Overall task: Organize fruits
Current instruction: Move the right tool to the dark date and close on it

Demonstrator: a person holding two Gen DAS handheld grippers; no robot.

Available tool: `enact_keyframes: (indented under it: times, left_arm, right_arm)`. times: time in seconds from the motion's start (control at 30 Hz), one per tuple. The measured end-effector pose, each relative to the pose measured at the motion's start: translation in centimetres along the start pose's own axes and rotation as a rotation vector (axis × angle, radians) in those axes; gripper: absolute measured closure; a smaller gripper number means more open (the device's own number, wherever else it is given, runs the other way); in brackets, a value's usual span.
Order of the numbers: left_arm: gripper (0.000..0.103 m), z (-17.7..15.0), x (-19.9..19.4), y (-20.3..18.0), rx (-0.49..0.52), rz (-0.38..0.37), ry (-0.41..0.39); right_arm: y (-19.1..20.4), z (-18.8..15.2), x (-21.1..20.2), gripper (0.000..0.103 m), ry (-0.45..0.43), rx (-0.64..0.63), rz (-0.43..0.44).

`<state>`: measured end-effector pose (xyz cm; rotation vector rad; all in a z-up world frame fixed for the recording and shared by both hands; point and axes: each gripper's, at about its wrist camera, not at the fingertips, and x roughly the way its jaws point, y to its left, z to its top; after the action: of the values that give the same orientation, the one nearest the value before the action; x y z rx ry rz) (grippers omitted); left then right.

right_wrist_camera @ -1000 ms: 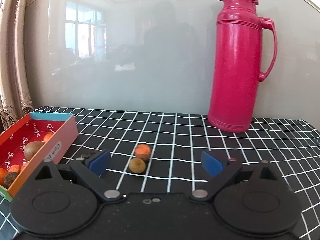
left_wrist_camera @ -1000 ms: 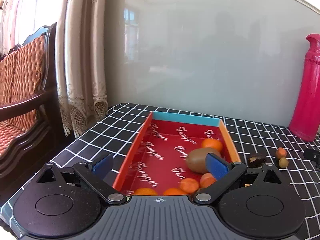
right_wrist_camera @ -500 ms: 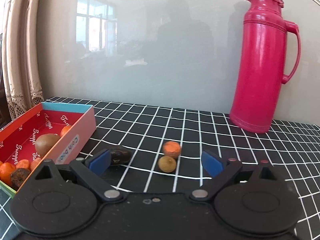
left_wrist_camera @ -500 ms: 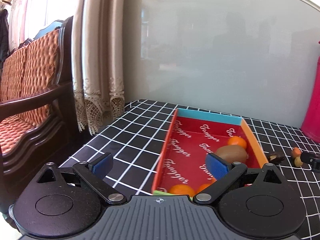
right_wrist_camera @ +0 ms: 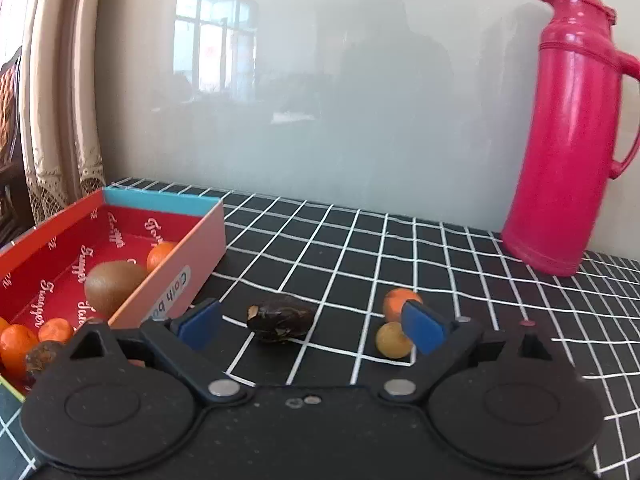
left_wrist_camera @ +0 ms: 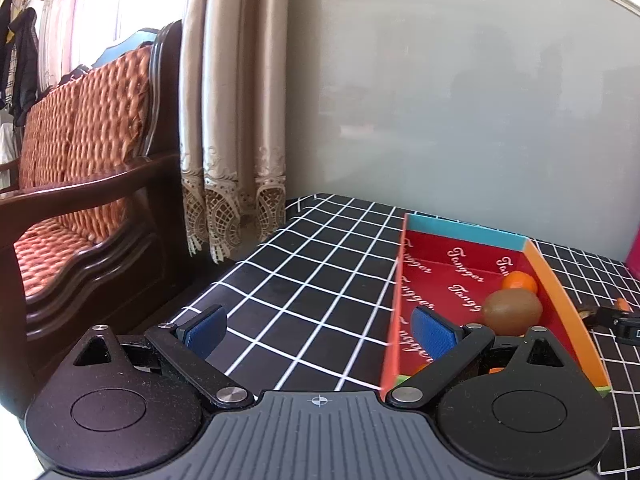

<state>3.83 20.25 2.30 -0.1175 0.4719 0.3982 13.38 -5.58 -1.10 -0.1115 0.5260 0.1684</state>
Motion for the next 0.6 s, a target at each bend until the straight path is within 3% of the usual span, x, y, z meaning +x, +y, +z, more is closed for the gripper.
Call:
enact_keyframes:
  times: [0.27, 0.6]
  left_arm:
    - [0.005, -0.1, 0.2, 0.3, 0.016, 0.011, 0.006]
    - [0.005, -0.1, 0.1, -0.2, 0.037, 0.007, 0.004]
  right_arm:
    - [-0.3, -0.1, 2.7, 0.020, 0.057, -0.004, 0.018]
    - [-0.4, 0.2, 4.2, 0.028, 0.094, -0.011, 0.052]
